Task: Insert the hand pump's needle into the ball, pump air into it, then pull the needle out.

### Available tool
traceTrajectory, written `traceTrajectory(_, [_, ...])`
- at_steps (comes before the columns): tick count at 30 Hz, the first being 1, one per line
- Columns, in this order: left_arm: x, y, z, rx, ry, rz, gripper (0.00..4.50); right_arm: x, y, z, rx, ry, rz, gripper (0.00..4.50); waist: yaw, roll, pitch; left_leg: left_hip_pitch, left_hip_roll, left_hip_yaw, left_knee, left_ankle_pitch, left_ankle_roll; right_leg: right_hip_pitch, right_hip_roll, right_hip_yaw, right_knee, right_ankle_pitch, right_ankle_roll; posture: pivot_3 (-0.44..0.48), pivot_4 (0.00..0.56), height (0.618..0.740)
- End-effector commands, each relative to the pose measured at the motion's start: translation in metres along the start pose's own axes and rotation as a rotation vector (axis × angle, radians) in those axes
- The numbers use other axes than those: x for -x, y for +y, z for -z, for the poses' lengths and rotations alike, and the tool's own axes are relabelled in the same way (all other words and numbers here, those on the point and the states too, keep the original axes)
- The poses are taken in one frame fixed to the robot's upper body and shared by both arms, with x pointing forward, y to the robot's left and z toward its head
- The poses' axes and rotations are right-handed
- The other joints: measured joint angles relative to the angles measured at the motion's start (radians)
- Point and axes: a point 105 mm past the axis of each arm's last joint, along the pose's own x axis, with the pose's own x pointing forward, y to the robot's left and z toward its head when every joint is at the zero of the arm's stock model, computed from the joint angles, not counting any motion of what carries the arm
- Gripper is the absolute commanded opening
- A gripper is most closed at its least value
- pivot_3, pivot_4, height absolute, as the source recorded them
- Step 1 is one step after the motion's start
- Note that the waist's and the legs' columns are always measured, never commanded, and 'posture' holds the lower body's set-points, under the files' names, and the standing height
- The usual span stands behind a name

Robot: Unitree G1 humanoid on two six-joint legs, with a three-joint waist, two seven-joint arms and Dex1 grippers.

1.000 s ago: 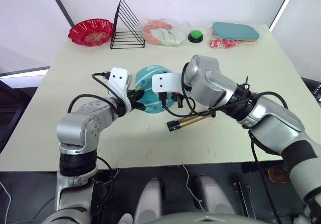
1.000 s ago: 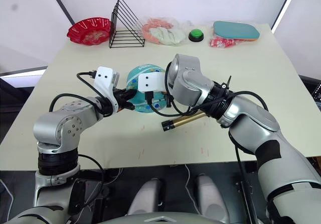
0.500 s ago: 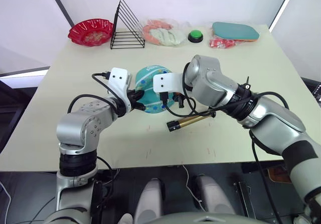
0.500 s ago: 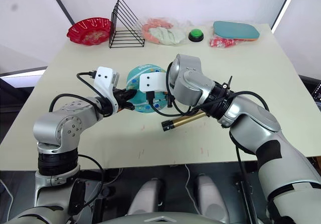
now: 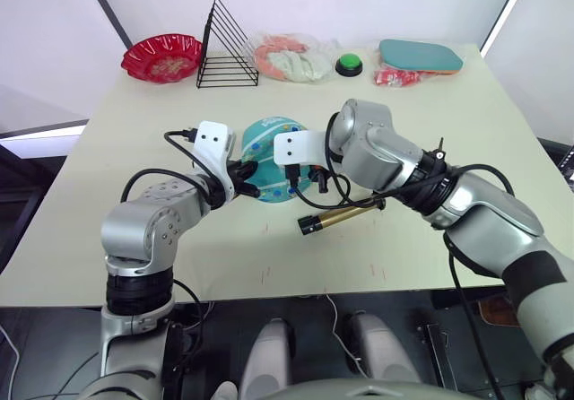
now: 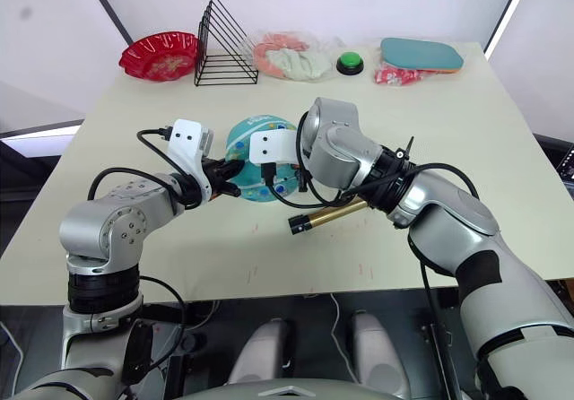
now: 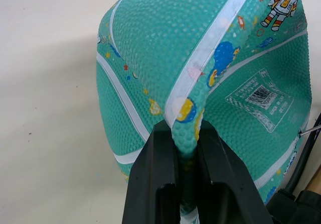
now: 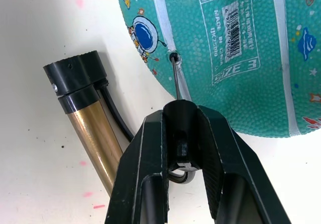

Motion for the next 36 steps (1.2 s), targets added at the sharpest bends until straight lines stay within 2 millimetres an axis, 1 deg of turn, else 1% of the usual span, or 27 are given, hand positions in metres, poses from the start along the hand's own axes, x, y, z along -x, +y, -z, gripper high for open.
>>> traceTrajectory(1, [0.003,0.009,0.01,-0.001,0.044,-0.055,0.01,-0.001,-0.003,0.0,-0.019,0.007,0.018,0.3,-0.002,0.0,0.0,0.0,0.0,0.0,0.0,0.0,0.0,0.0,0.0,0.0,0.0,0.0,0.0,0.0,0.15,0.74])
traceTrajectory(9, [0.003,0.009,0.01,0.0,0.045,-0.058,0.01,-0.003,-0.006,0.007,-0.019,0.045,0.04,0.3,-0.004,0.0,-0.001,0.001,0.0,0.0,0.0,0.0,0.0,0.0,0.0,0.0,0.001,0.0,0.0,0.0,0.15,0.74])
traceTrajectory(13, [0.003,0.009,0.01,0.0,0.045,-0.059,0.01,-0.003,-0.003,0.004,-0.011,0.042,0.034,0.3,-0.004,0.0,-0.001,0.001,0.0,0.0,0.0,0.0,0.0,0.0,0.0,0.0,0.001,0.0,0.0,0.0,0.15,0.74])
traceTrajectory(20, [0.003,0.009,0.01,-0.002,0.046,-0.063,0.01,-0.006,0.008,-0.014,0.0,0.001,0.011,0.3,-0.006,-0.001,-0.001,0.001,0.0,0.0,0.0,0.0,0.0,0.0,0.0,0.0,0.001,0.0,0.0,0.0,0.15,0.74])
traceTrajectory(29, [0.002,0.007,0.011,-0.005,0.045,-0.068,0.01,-0.003,0.019,-0.038,0.007,-0.07,-0.006,0.3,-0.01,-0.001,-0.001,0.001,0.0,0.0,0.0,0.0,0.0,0.0,0.001,0.0,0.002,0.0,0.0,0.0,0.15,0.74])
traceTrajectory(36, [0.003,0.004,0.014,0.003,0.047,-0.06,0.01,-0.009,0.029,-0.049,0.013,-0.096,-0.041,0.3,-0.017,-0.001,-0.001,0.002,0.001,0.0,0.0,0.0,0.0,0.0,0.002,0.001,0.003,-0.001,-0.001,0.0,0.15,0.74])
